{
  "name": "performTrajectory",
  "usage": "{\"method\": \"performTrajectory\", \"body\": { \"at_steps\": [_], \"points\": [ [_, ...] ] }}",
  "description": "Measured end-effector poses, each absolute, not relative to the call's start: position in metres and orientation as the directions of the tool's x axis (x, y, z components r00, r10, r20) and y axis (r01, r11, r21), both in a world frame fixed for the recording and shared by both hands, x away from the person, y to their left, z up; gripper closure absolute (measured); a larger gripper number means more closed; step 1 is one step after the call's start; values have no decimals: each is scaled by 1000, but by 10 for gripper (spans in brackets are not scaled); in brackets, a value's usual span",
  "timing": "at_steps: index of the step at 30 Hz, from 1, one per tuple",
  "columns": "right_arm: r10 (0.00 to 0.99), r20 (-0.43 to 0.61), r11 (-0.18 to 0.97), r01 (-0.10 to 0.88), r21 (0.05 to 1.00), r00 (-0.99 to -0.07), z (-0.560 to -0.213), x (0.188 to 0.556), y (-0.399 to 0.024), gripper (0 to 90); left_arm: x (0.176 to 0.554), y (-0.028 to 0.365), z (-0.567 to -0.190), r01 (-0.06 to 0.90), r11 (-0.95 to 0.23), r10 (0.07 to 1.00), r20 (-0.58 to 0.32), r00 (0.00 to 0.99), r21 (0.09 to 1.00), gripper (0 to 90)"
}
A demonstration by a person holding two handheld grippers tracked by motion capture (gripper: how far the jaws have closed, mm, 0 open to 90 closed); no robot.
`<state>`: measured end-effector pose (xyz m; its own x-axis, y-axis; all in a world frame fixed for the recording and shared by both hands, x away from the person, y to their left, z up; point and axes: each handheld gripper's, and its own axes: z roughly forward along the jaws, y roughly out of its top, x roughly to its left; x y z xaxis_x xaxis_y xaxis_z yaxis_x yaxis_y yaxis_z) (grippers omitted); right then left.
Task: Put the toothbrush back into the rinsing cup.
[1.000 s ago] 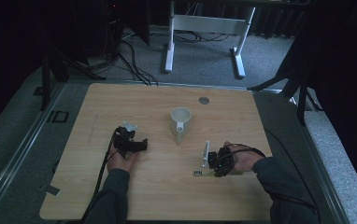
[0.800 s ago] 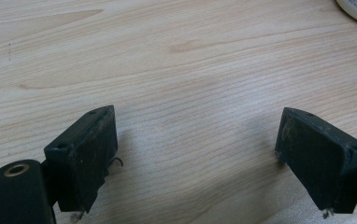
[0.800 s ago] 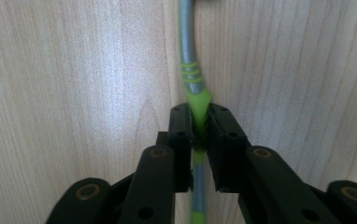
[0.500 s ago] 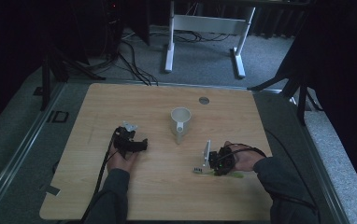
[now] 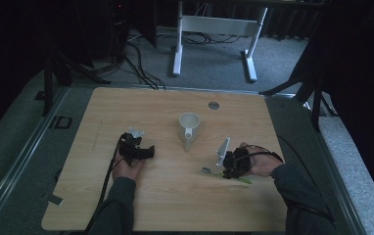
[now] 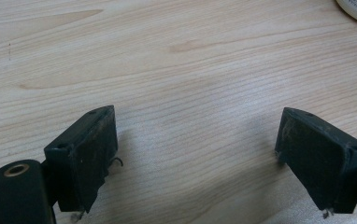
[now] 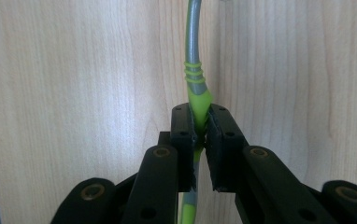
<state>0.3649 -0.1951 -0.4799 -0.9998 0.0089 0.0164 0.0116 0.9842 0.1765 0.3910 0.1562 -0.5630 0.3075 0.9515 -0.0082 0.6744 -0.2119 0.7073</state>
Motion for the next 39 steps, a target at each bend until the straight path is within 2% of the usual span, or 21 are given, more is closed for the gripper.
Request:
{"method": "performTrajectory", "body": {
  "at_steps": [22,39],
  "points": [
    [83,20,899,84,430,-996,-459,372,-209,818,391,156,-563,674,-212,951,-8,308,708,134],
    [128,-22,824,94,559,-992,-444,373,-210,818,391,156,-563,674,-212,951,-8,308,708,134]
  ]
}}
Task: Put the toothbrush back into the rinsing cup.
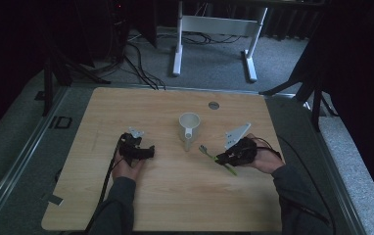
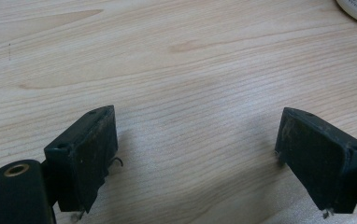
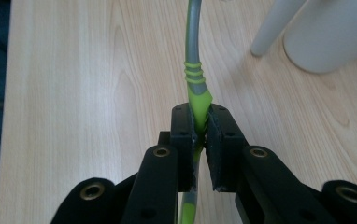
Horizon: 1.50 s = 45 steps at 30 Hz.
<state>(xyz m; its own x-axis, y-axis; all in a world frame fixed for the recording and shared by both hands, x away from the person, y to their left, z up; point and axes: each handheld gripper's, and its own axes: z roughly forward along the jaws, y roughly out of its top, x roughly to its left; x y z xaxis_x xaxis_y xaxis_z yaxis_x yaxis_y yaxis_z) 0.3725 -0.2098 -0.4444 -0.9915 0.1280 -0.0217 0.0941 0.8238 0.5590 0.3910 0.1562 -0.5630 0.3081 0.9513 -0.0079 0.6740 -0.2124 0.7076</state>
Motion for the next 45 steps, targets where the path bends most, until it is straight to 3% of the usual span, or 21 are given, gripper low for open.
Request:
{"method": "performTrajectory", "body": {
  "at_steps": [45],
  "points": [
    [189,-29,617,96,781,-981,-421,374,-190,818,391,156,-563,675,-212,952,-8,308,707,135]
  ]
}}
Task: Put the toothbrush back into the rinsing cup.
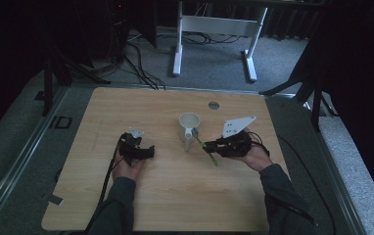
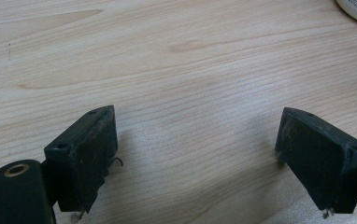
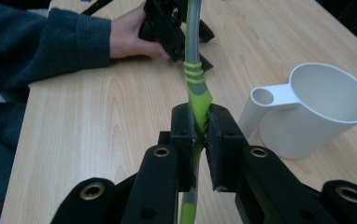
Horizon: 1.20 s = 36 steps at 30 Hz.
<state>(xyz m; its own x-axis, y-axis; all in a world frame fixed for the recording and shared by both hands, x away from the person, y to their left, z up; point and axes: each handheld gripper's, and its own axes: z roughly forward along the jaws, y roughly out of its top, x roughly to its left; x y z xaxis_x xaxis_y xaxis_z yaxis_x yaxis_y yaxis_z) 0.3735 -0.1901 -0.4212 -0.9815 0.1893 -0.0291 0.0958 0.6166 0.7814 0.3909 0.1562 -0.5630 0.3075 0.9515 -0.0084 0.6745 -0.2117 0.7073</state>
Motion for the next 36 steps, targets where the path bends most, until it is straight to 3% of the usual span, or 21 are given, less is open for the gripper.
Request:
{"method": "performTrajectory", "body": {
  "at_steps": [36],
  "points": [
    [293,-25,443,112,890,-956,-410,380,-177,819,391,156,-563,675,-213,951,-8,308,707,134]
  ]
}}
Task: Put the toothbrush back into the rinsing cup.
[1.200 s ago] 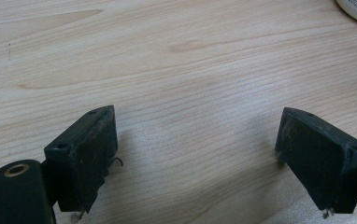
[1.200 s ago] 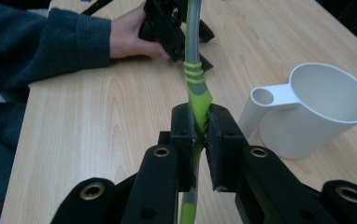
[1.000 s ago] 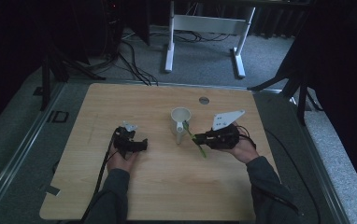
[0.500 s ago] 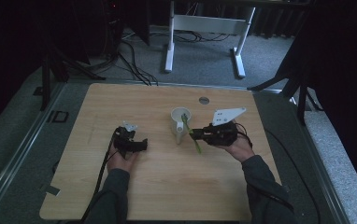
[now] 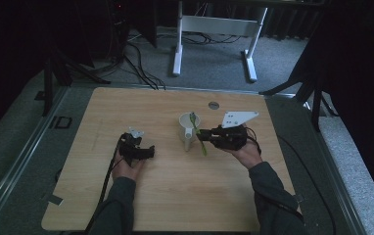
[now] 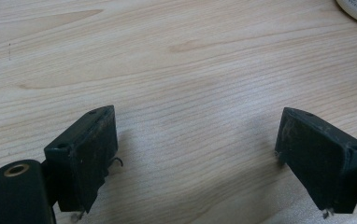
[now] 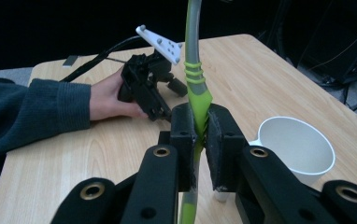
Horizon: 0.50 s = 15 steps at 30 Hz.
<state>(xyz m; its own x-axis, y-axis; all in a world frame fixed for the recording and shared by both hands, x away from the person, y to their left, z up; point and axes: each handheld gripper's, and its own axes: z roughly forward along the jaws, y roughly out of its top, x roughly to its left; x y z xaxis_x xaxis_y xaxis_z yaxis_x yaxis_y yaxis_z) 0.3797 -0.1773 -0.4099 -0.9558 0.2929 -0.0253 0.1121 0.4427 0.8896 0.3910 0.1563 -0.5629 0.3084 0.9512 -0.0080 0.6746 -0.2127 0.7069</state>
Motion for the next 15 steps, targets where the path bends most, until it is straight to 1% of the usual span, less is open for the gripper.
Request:
{"method": "performTrajectory", "body": {
  "at_steps": [15],
  "points": [
    [337,-21,394,121,911,-941,-409,382,-171,819,391,156,-563,674,-211,951,-9,308,708,134]
  ]
}}
